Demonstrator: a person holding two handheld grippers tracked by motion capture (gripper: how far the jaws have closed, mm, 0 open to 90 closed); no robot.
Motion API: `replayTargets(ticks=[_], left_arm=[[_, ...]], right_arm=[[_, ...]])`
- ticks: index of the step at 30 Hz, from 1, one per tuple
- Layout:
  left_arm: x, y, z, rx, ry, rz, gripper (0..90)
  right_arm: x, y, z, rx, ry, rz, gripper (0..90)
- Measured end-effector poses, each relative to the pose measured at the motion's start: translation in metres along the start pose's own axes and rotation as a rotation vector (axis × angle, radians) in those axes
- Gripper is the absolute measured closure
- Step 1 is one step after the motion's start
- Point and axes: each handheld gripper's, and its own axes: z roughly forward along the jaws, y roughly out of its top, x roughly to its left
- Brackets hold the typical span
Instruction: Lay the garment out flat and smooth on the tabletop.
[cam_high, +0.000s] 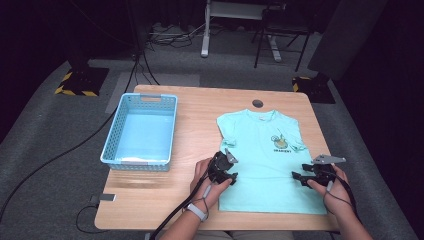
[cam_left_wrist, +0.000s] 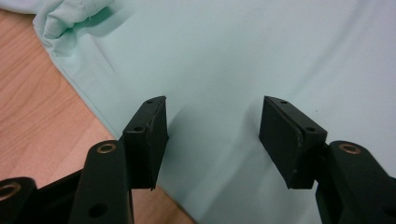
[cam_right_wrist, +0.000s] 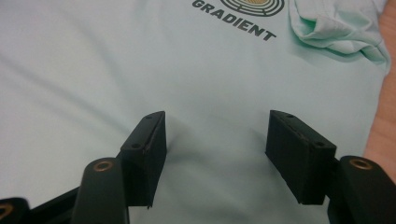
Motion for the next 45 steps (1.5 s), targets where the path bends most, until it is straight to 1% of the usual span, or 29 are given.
replayTargets(ticks=[2, 6, 8, 11, 16, 18, 20, 22, 23, 24, 25, 26, 29, 30, 31, 32, 33, 34, 35, 36, 37, 38, 39, 40, 42, 43, 45], left_arm=[[-0.005, -0.004, -0.003, 0.002, -0.006, 0.01, 41.9], [-0.018, -0.012, -0.01, -0.001, -0.019, 0.025, 42.0], [-0.025, -0.016, -0.013, 0.0, -0.024, 0.036, 42.0], [-0.033, -0.024, -0.018, -0.013, -0.044, 0.057, 42.0], [-0.041, -0.035, -0.025, -0.033, -0.059, 0.063, 41.9], [-0.045, -0.038, -0.028, -0.031, -0.065, 0.065, 41.8], [-0.05, -0.041, -0.032, -0.012, -0.086, 0.081, 41.0], [-0.053, -0.041, -0.035, -0.002, -0.106, 0.102, 36.0], [-0.053, -0.041, -0.038, -0.015, -0.106, 0.109, 35.0], [-0.052, -0.039, -0.04, -0.034, -0.106, 0.109, 34.2], [-0.05, -0.036, -0.042, -0.047, -0.103, 0.106, 33.8], [-0.046, -0.033, -0.043, -0.055, -0.097, 0.098, 32.7], [-0.035, -0.02, -0.039, -0.07, -0.091, 0.059, 31.7], [-0.032, -0.016, -0.036, -0.066, -0.081, 0.047, 31.6], [-0.029, -0.012, -0.031, -0.056, -0.072, 0.047, 31.4], [-0.026, -0.009, -0.024, -0.037, -0.082, 0.041, 30.7], [-0.025, -0.008, -0.02, -0.029, -0.094, 0.033, 29.8], [-0.022, -0.007, -0.013, -0.013, -0.098, 0.026, 29.0], [-0.02, -0.007, -0.01, -0.003, -0.096, 0.029, 29.0], [-0.02, -0.007, -0.01, -0.003, -0.096, 0.029, 29.1], [-0.017, -0.008, -0.005, -0.004, -0.08, 0.042, 29.3], [-0.016, -0.009, -0.005, -0.007, -0.076, 0.05, 30.2], [-0.017, -0.009, -0.005, -0.006, -0.074, 0.049, 30.4], [-0.018, -0.01, -0.005, -0.004, -0.065, 0.059, 30.3], [-0.019, -0.01, -0.006, -0.001, -0.064, 0.059, 30.4], [-0.02, -0.012, -0.007, -0.005, -0.063, 0.059, 30.6], [-0.023, -0.014, -0.009, -0.004, -0.066, 0.064, 30.8]], right_arm=[[0.004, -0.006, -0.006, 0.004, 0.002, 0.007, 38.6], [0.012, -0.017, -0.015, -0.005, 0.004, 0.004, 38.6], [0.015, -0.021, -0.019, 0.0, 0.009, -0.001, 38.6], [0.02, -0.027, -0.025, 0.001, 0.013, -0.007, 38.5], [0.028, -0.04, -0.036, -0.007, 0.02, -0.013, 38.6], [0.031, -0.045, -0.04, -0.007, 0.023, -0.016, 38.5], [0.033, -0.048, -0.044, 0.001, 0.028, -0.019, 38.5], [0.035, -0.049, -0.048, 0.019, 0.036, -0.024, 38.5], [0.034, -0.049, -0.049, 0.033, 0.039, -0.027, 38.2], [0.033, -0.048, -0.051, 0.027, 0.038, -0.031, 37.9], [0.032, -0.045, -0.052, 0.005, 0.038, -0.03, 36.8], [0.03, -0.042, -0.053, -0.015, 0.035, -0.025, 36.1], [0.024, -0.029, -0.048, -0.042, 0.039, -0.027, 34.5], [0.021, -0.024, -0.044, -0.044, 0.039, -0.023, 34.5], [0.018, -0.02, -0.04, -0.046, 0.038, -0.023, 34.1], [0.015, -0.015, -0.034, -0.049, 0.034, -0.024, 33.8], [0.012, -0.011, -0.028, -0.046, 0.031, -0.023, 33.8], [0.011, -0.009, -0.025, -0.045, 0.031, -0.024, 33.6], [0.008, -0.006, -0.019, -0.039, 0.025, -0.026, 33.0], [0.006, -0.004, -0.015, -0.029, 0.017, -0.032, 32.8], [0.004, -0.003, -0.011, -0.02, 0.014, -0.038, 32.2], [0.002, -0.002, -0.008, -0.017, 0.016, -0.041, 31.5], [0.0, -0.002, -0.006, -0.015, 0.023, -0.042, 31.1], [-0.001, -0.003, -0.004, -0.009, 0.025, -0.045, 31.0], [-0.002, -0.004, -0.003, 0.0, 0.026, -0.046, 30.5], [-0.003, -0.006, -0.002, -0.015, 0.031, -0.037, 30.5], [-0.002, -0.01, -0.005, -0.019, 0.03, -0.037, 31.2]])
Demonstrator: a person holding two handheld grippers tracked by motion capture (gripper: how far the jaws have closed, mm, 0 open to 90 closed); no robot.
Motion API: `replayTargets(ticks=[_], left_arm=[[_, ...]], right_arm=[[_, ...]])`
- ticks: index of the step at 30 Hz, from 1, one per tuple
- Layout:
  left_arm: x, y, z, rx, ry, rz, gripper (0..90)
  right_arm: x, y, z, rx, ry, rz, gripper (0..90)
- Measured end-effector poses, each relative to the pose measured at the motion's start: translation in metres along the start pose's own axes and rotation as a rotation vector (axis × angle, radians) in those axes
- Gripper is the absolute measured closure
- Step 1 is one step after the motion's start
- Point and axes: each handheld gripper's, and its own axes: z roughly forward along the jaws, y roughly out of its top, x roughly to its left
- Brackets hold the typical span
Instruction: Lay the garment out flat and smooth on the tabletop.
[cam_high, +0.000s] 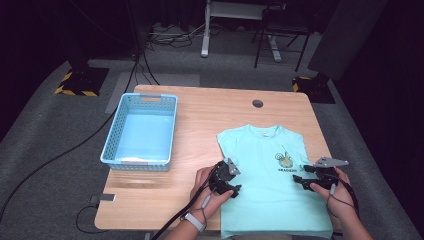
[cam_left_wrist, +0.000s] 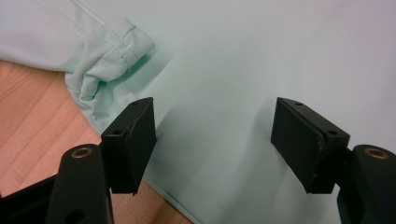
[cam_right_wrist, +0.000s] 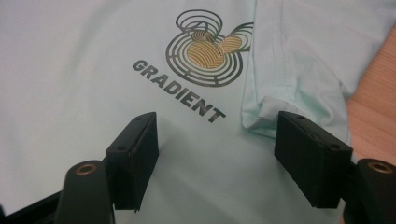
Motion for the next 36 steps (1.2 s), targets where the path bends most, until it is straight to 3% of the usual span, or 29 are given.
replayTargets(ticks=[8, 14, 17, 25, 36], left_arm=[[-0.02, -0.014, -0.01, -0.014, -0.019, 0.023, 31.0], [-0.027, -0.021, -0.015, -0.017, -0.026, 0.023, 31.2], [-0.028, -0.021, -0.017, -0.017, -0.02, 0.025, 31.3], [-0.02, -0.02, -0.029, -0.075, -0.004, -0.004, 32.1], [-0.003, 0.008, -0.04, -0.128, 0.037, -0.028, 32.6]], right_arm=[[0.014, -0.021, -0.018, -0.018, 0.012, -0.007, 31.8], [0.017, -0.033, -0.021, -0.084, 0.01, 0.002, 31.7], [0.017, -0.033, -0.021, -0.083, 0.01, 0.0, 31.7], [0.017, -0.033, -0.021, -0.084, 0.011, -0.003, 31.7], [0.017, -0.033, -0.021, -0.085, 0.011, -0.002, 31.7]])
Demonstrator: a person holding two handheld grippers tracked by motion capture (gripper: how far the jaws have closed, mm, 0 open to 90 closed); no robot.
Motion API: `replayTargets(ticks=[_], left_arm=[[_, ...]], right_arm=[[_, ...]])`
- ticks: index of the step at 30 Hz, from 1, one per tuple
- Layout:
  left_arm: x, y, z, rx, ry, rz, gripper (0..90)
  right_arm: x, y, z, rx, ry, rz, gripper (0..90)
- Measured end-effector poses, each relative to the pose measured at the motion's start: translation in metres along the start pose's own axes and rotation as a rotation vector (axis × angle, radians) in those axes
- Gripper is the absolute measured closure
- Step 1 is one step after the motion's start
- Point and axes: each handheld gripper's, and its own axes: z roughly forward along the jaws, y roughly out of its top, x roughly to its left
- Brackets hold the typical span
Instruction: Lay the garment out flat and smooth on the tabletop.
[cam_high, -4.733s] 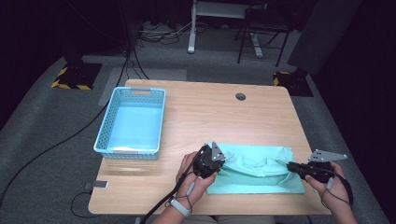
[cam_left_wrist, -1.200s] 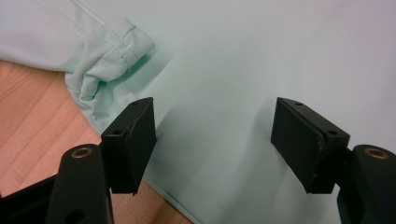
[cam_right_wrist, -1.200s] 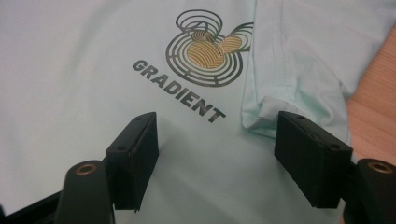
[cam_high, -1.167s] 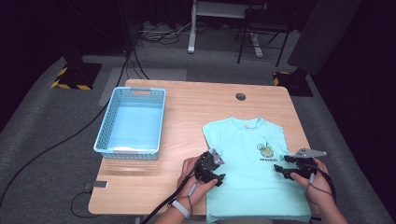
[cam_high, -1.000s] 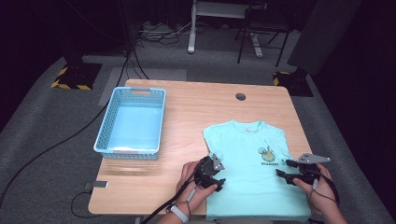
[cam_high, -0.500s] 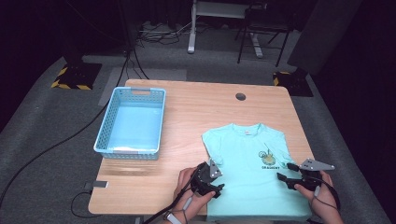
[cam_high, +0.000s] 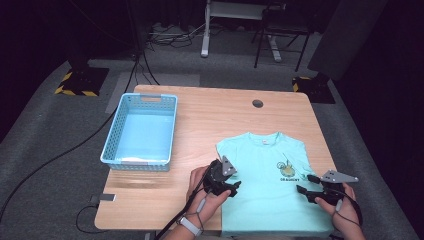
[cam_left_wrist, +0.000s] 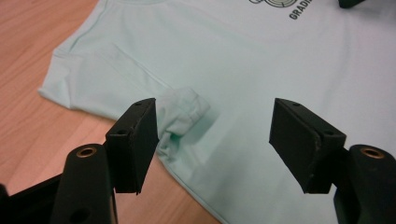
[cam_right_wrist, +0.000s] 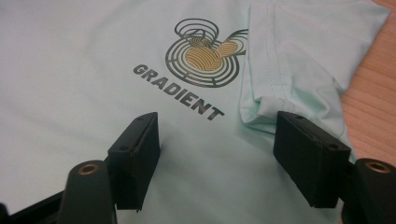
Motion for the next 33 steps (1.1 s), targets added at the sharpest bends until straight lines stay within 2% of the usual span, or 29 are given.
replayTargets(ticks=[8, 11, 17, 23, 24, 25, 33], left_arm=[[0.007, 0.009, 0.001, -0.003, 0.016, 0.005, 32.9], [0.011, 0.01, 0.002, -0.001, 0.032, -0.011, 33.3], [0.022, 0.018, 0.007, 0.001, 0.063, -0.016, 35.4], [0.022, 0.018, 0.007, 0.0, 0.063, -0.018, 37.3], [0.038, 0.024, 0.016, -0.002, 0.078, -0.05, 37.3], [0.04, 0.025, 0.018, 0.0, 0.079, -0.056, 40.6], [0.052, 0.033, 0.032, 0.016, 0.08, -0.064, 41.8]], right_arm=[[0.0, 0.0, 0.0, 0.0, 0.0, 0.0, 31.7], [0.0, 0.0, 0.0, 0.0, 0.0, 0.0, 31.7], [0.0, 0.0, 0.0, 0.0, 0.0, 0.001, 31.7], [0.0, 0.0, 0.0, 0.0, 0.0, 0.0, 31.7], [0.0, 0.0, 0.0, 0.0, 0.0, 0.0, 31.7], [0.0, 0.0, 0.0, 0.002, 0.0, 0.001, 31.7], [0.0, 0.0, 0.0, 0.002, 0.0, 0.001, 31.7]])
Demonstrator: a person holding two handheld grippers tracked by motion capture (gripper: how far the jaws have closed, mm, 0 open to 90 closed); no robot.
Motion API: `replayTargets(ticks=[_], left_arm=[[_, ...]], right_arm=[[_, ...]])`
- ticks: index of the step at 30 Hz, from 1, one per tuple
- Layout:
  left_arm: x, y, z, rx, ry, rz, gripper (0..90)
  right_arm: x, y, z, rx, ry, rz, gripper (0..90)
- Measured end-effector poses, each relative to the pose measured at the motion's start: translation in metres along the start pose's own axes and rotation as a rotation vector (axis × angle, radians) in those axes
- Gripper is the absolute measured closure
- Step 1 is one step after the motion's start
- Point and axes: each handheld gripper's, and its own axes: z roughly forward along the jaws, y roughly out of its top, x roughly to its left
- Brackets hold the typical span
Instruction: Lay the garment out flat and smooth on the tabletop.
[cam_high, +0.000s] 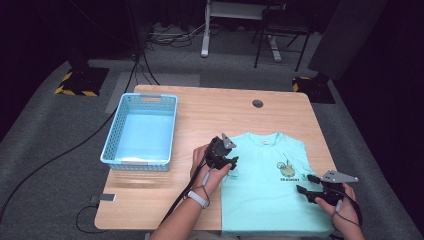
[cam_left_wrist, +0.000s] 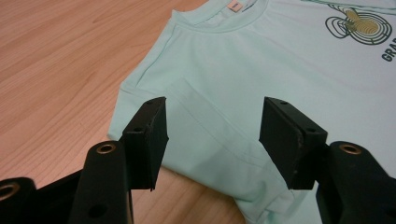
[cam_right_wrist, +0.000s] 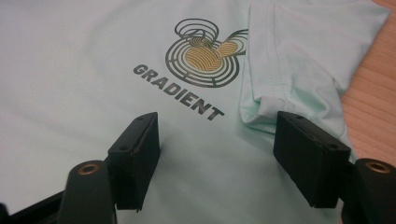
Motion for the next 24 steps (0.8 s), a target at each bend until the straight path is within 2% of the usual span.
replayTargets(ticks=[11, 17, 19, 20, 21, 22, 23, 24], left_arm=[[-0.002, 0.007, 0.022, 0.029, -0.003, 0.002, 41.8], [-0.005, 0.005, 0.04, 0.086, -0.012, 0.007, 46.2], [-0.005, 0.002, 0.047, 0.119, -0.025, 0.003, 53.4], [-0.005, 0.001, 0.048, 0.111, -0.013, 0.013, 60.0], [-0.005, 0.0, 0.047, 0.11, -0.006, 0.024, 68.1], [-0.004, 0.001, 0.045, 0.108, -0.024, 0.027, 83.2], [-0.003, 0.001, 0.044, 0.107, -0.027, 0.025, 86.6], [-0.003, 0.002, 0.042, 0.105, -0.013, 0.029, 87.2]], right_arm=[[0.0, 0.0, 0.0, 0.0, 0.001, 0.001, 31.7], [0.0, 0.0, 0.0, -0.001, 0.002, 0.001, 31.7], [0.0, 0.0, 0.0, -0.001, 0.002, 0.001, 31.7], [0.0, 0.0, 0.0, -0.001, 0.002, 0.0, 31.7], [0.0, 0.0, 0.0, -0.001, 0.002, 0.001, 31.7], [0.0, 0.0, 0.0, -0.001, 0.002, 0.001, 31.7], [0.0, 0.0, 0.0, -0.001, 0.002, 0.001, 31.7], [0.0, 0.0, 0.0, -0.001, 0.002, 0.001, 31.7]])
